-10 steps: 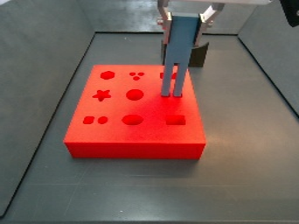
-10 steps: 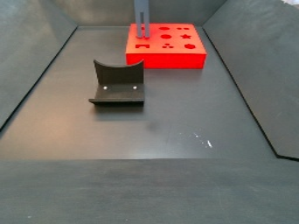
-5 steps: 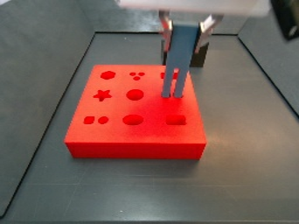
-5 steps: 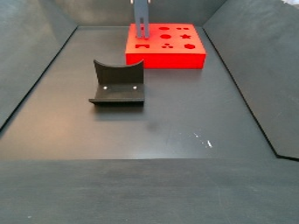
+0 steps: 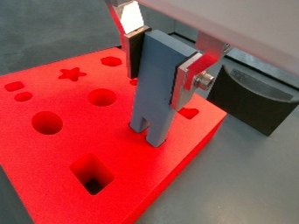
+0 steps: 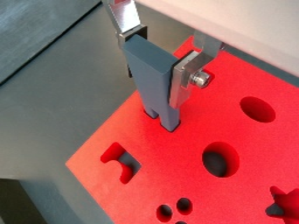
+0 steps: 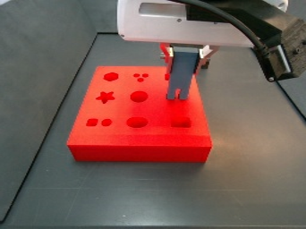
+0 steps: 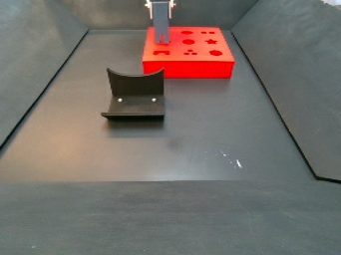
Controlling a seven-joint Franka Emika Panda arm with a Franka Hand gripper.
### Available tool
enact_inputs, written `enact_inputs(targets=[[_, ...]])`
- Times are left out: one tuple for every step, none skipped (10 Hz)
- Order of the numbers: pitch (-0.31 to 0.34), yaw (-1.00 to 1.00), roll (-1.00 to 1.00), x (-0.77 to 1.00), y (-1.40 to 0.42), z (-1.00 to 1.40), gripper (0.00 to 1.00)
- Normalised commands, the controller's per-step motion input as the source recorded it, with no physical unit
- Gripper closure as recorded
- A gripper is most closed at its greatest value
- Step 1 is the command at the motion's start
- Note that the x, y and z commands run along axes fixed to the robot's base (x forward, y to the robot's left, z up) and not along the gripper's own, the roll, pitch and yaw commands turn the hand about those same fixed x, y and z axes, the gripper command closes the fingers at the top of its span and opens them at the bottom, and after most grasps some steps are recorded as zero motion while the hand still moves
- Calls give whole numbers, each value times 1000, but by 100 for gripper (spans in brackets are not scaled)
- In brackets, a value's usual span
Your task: Insert the double-square object.
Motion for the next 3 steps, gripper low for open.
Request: enact_inputs(targets=[[-50,0,-110,-17,66,-43,100],[-4,0,-7,-11,0,0,100],[-41,77,0,-131,-37,0,100]])
